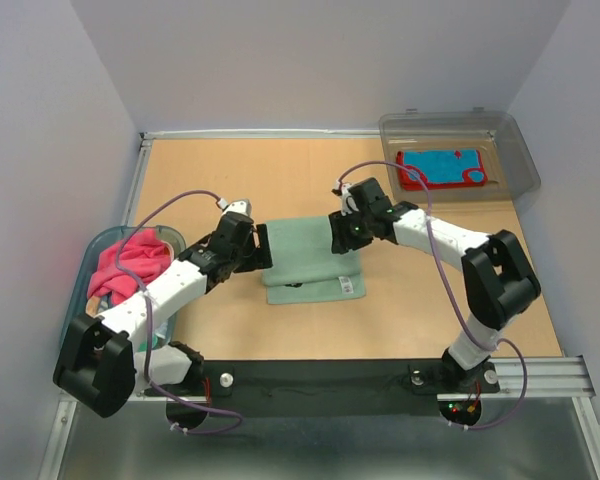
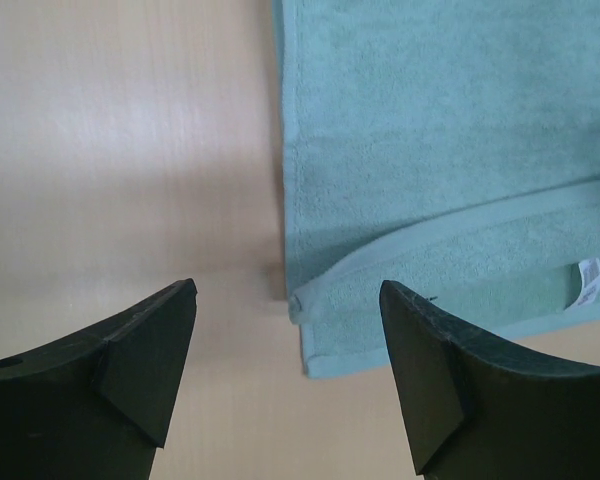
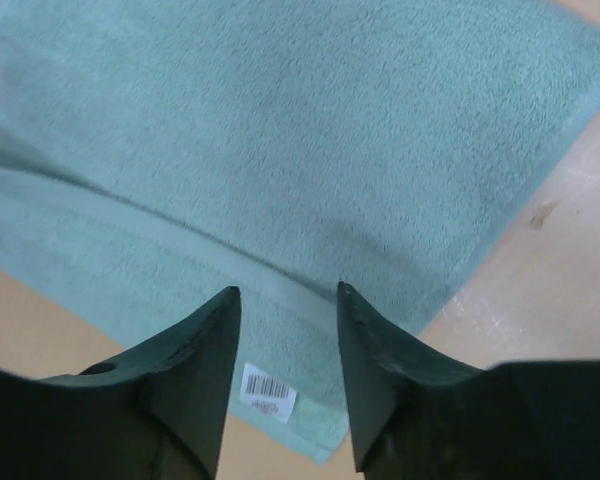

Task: Fold and stack the towels
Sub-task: Fold the towel

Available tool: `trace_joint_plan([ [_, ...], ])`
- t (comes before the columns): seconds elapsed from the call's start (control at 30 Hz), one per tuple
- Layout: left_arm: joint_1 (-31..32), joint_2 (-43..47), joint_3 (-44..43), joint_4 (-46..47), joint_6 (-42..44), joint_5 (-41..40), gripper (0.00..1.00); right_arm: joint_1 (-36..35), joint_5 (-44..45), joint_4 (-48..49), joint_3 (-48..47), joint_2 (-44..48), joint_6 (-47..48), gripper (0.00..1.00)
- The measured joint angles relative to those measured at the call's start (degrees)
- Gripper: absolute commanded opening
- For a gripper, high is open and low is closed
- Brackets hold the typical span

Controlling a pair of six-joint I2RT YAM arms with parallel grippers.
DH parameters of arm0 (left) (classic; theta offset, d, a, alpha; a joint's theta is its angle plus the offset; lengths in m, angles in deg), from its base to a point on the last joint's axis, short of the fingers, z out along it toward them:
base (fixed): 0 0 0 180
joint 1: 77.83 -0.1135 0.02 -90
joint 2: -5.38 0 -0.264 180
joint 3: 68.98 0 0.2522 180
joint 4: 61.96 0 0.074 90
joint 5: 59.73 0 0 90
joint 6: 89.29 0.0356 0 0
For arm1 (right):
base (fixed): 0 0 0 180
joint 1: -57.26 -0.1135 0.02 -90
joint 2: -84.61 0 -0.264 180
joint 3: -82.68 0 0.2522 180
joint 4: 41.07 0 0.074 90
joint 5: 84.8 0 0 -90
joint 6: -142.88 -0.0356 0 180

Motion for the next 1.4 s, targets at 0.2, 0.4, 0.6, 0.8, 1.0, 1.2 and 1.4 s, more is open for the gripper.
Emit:
trace_joint_plan([
  [0.2,0.0,1.66,-0.33,2.27,3.13,-3.63,0.84,-4.2,8.35,-0.02,-3.67,-5.66,-1.95,0.36],
  [0.4,0.0,5.55,-0.15,1.99,5.9,-4.72,0.84,-6.08,13.55,-0.46,-3.93,-7.74,-4.0,0.33],
  [0.6,0.0,13.7,2.6,3.28,6.4,-6.36,0.84,-6.69,14.47,-0.74,-2.82,-7.8,-5.01,0.26],
  [0.8,-0.02,15.85,2.67,3.56,6.4,-7.85,0.84,-7.1,14.4,-1.4,1.46,-4.9,-6.23,0.25],
  [1.0,-0.02,15.85,3.02,3.65,6.4,-7.96,0.83,-7.48,13.97,-2.43,4.46,-0.63,-6.99,0.25],
  [1.2,-0.02,15.8,3.43,3.65,6.4,-7.87,0.83,-7.48,13.35,-3.06,6.95,4.0,-7.96,0.46],
  [1.4,-0.02,15.54,3.5,3.67,6.38,-7.82,0.83,-7.37,18.75,-3.3,7.74,5.7,-8.85,0.56],
])
